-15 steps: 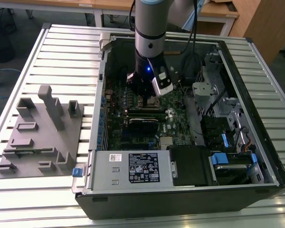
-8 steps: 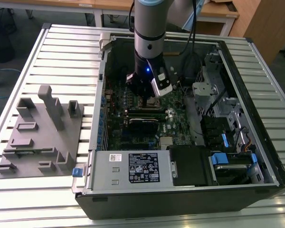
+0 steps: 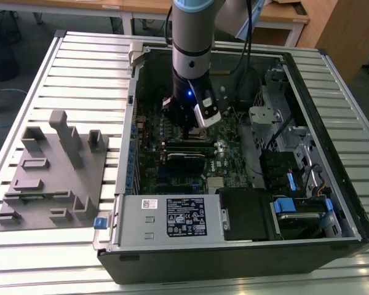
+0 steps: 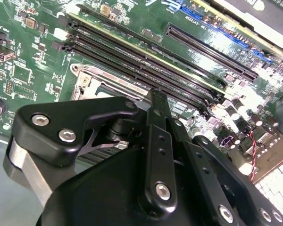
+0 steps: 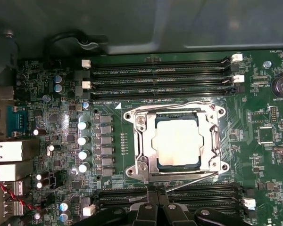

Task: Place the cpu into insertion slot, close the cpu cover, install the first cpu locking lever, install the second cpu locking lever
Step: 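Install the second cpu locking lever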

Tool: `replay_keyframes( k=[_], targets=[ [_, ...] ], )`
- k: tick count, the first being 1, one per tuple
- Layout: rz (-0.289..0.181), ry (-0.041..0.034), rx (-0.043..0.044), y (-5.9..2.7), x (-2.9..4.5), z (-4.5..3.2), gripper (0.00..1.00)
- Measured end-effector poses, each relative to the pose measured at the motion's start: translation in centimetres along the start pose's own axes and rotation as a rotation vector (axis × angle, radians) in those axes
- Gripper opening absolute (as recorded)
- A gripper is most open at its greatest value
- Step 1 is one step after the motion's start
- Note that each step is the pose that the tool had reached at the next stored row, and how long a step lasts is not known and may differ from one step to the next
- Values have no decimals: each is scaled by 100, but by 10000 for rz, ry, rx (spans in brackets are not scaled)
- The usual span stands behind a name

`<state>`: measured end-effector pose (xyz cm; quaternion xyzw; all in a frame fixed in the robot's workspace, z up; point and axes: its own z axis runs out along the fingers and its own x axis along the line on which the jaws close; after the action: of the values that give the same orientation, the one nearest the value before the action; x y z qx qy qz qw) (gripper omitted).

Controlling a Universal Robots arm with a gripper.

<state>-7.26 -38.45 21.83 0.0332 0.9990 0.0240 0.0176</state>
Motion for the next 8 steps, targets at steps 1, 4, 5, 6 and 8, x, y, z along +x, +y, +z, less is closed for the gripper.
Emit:
replay_keyframes(
  k=[1, 4, 5, 6, 8],
  targets=[
    [-1, 0, -1, -1, 3, 7, 10],
    [-1, 0, 0, -4, 13, 28, 10],
    [-2, 0, 1, -5, 15, 34, 10],
    [-1, 0, 1, -5, 17, 39, 10],
    [-1, 0, 0, -6, 19, 48, 10]
  ],
)
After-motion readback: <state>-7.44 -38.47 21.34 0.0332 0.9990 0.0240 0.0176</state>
